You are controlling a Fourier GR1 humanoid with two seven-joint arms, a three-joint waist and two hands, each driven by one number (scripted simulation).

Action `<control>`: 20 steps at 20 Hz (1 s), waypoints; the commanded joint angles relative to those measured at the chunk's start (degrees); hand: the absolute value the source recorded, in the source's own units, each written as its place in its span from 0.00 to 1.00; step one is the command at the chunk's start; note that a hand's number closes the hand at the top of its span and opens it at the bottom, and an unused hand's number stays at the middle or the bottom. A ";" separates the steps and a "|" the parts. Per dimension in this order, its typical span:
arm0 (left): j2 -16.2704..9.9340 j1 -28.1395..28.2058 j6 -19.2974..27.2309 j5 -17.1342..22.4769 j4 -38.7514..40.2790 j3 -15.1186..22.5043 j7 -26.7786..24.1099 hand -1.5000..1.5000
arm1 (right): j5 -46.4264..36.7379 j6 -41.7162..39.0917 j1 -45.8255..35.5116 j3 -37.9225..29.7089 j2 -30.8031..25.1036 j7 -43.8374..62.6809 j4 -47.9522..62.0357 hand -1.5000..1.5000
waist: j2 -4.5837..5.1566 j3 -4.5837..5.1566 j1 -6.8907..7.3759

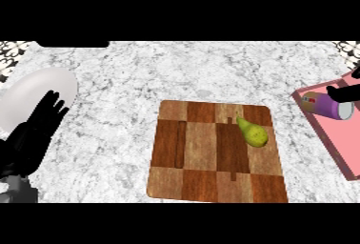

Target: Pick the can from the cutting board and place it in the cardboard box

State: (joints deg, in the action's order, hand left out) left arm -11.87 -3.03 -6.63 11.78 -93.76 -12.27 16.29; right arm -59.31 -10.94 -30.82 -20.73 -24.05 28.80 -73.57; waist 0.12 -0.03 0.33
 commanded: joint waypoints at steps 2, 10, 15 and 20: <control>-0.39 1.17 -0.87 0.50 -1.32 -0.56 0.06 0.50 | 2.96 2.02 5.31 -1.49 0.32 -4.89 4.98 0.00 | -0.08 0.01 -0.10; -0.22 2.08 -0.58 1.09 -2.52 -1.44 0.67 0.50 | 11.49 14.43 3.12 -7.64 5.08 -9.75 -1.64 0.00 | -0.31 -0.02 -0.44; 0.53 2.10 0.09 0.16 -3.25 -0.09 1.90 0.50 | 20.34 18.64 4.95 -15.45 6.10 -11.70 -7.72 0.00 | -0.46 -0.03 -1.19; 1.38 1.66 0.24 -1.21 -1.00 -0.10 -1.69 0.50 | 29.55 14.82 7.05 -21.62 2.38 -10.76 -11.71 0.00 | -0.31 0.04 -0.99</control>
State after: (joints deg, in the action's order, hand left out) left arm -12.07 -1.25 -7.58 12.29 -94.72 -13.58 16.06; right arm -35.46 5.38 -25.70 -38.45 -20.08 17.21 -80.91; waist -0.17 -0.03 -0.56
